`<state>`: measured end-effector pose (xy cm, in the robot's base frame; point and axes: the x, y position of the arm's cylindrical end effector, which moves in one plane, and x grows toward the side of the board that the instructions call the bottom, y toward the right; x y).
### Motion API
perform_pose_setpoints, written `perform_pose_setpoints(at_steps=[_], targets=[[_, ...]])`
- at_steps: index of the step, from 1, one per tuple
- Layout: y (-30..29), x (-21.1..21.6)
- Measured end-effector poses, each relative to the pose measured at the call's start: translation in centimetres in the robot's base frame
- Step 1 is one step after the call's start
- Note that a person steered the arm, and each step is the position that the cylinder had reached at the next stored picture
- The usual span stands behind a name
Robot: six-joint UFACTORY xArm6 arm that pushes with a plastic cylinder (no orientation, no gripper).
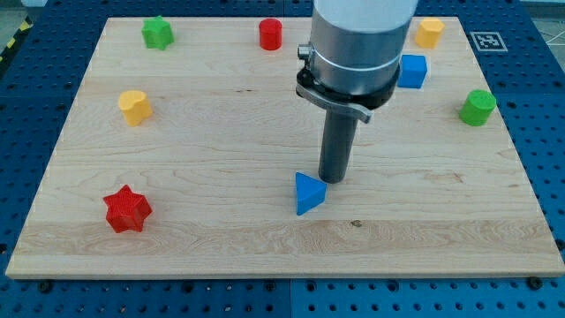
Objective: Move the blue triangle towards the bottom center
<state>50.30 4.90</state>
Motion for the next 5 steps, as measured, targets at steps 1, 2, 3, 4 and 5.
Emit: perform_pose_setpoints(at_steps=[1,2,3,4,5], targets=[[-2.1,-0.2],[-3.8,0.4],[-4.0,2.0],[-4.0,3.1],[-4.0,4.3]])
